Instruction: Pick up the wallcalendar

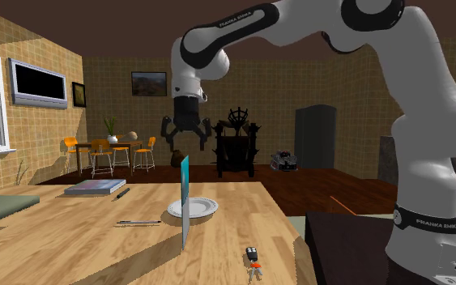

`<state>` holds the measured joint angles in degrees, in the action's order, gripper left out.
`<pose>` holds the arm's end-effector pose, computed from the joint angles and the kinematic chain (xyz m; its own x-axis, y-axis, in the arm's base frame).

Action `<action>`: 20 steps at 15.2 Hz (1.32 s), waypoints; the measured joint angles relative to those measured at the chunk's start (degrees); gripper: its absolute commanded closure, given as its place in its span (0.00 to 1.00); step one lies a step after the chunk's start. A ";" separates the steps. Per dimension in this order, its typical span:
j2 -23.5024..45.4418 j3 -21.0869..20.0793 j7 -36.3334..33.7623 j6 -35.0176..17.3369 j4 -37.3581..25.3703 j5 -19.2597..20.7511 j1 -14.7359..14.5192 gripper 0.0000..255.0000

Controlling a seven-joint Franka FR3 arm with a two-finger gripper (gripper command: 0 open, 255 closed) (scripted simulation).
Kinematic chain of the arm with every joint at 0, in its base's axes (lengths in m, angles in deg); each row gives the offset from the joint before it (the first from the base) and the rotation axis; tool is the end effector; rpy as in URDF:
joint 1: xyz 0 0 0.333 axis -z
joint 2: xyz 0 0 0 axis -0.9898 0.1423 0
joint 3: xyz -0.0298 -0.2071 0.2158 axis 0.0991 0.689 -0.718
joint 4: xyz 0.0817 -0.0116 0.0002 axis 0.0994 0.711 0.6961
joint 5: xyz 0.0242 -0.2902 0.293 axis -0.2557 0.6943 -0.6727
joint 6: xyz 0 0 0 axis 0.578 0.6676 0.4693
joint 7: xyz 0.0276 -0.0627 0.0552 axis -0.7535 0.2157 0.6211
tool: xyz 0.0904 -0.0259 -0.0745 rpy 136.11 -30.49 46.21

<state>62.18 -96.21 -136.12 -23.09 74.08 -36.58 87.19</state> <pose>0.6562 0.0146 0.3887 0.6250 -0.7676 -0.1423 -0.7777 -0.6280 -0.0284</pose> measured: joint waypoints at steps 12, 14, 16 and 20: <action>7.62 1.07 -3.38 -4.51 -3.03 -1.28 0.49 1.00; 7.65 1.06 -3.38 -4.64 -2.95 -1.29 0.48 1.00; 7.65 1.06 -3.38 -4.67 -2.93 -1.29 0.48 1.00; 7.63 1.05 -3.38 -4.70 -2.91 -1.30 0.47 1.00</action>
<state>69.81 -95.16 -139.50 -27.79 71.17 -37.88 87.67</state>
